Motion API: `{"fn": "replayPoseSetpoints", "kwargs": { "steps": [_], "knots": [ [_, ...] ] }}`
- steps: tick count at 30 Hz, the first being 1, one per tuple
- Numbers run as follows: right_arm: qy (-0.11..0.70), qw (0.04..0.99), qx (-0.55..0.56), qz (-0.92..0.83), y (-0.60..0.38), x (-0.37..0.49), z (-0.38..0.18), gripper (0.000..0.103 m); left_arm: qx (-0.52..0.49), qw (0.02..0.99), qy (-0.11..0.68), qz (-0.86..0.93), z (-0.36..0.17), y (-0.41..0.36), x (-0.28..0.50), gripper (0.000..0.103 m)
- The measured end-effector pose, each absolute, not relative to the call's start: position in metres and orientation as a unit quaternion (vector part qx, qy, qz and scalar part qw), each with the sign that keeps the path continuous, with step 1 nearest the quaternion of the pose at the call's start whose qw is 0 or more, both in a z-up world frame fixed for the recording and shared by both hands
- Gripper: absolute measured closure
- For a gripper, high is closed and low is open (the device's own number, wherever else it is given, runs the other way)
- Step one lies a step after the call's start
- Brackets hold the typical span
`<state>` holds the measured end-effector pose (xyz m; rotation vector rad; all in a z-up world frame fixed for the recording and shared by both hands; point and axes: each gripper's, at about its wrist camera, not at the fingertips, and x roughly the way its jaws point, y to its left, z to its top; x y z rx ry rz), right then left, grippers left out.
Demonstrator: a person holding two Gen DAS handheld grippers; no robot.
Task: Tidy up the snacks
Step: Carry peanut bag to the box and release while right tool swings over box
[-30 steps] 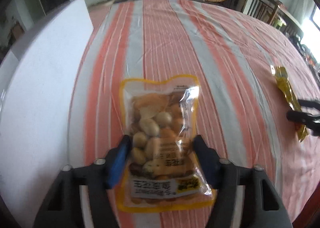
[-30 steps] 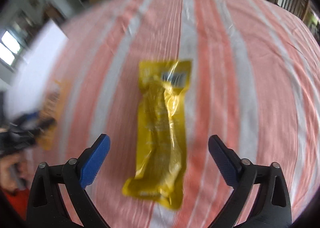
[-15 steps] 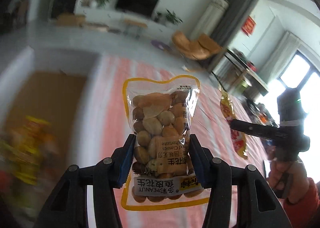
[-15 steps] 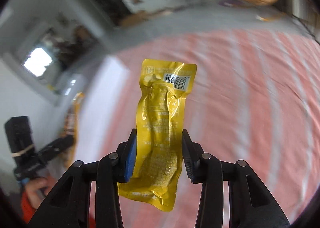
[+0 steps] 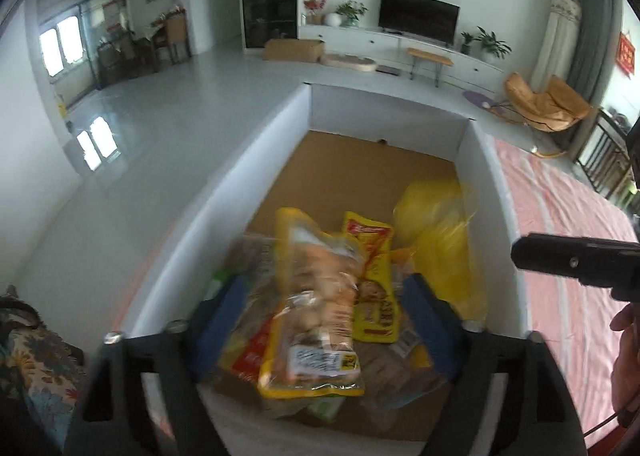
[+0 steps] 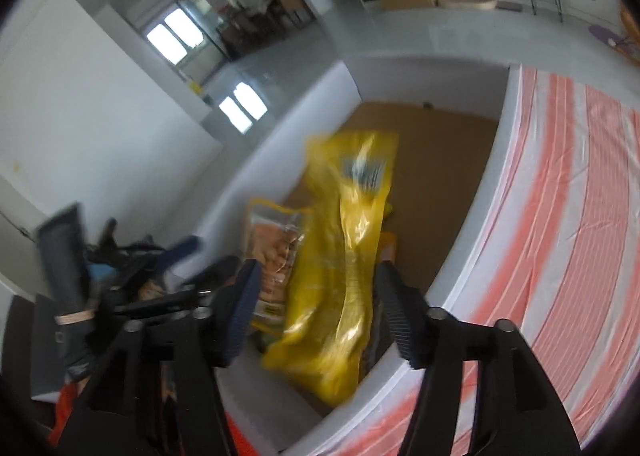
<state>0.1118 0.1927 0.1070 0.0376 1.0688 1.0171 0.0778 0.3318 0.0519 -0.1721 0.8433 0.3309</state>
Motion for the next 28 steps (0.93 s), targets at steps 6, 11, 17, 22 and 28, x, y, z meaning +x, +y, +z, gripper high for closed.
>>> {"fn": "replayPoseSetpoints", "kwargs": {
  "steps": [6, 11, 17, 22, 28],
  "knots": [
    [0.460, 0.769, -0.026, 0.444, 0.174, 0.106, 0.118, 0.017, -0.085, 0.911, 0.354, 0.193, 0.072, 0.313, 0.063, 0.004],
    [0.406, 0.809, -0.081, 0.417, 0.157, 0.094, 0.145, 0.009, -0.117, 0.910, 0.310, 0.250, 0.087, 0.314, 0.040, 0.000],
    [0.414, 0.807, -0.117, 0.406, 0.168, 0.089, 0.137, 0.009, -0.070, 0.892, 0.349, 0.278, 0.073, 0.316, 0.035, 0.000],
    [0.424, 0.801, -0.128, 0.403, 0.175, 0.082, 0.125, 0.009, -0.067, 0.893, 0.346, 0.281, 0.073, 0.316, 0.032, 0.000],
    [0.428, 0.800, -0.127, 0.401, 0.179, 0.080, 0.116, 0.009, -0.068, 0.892, 0.344, 0.287, 0.076, 0.315, 0.023, 0.000]
  ]
}}
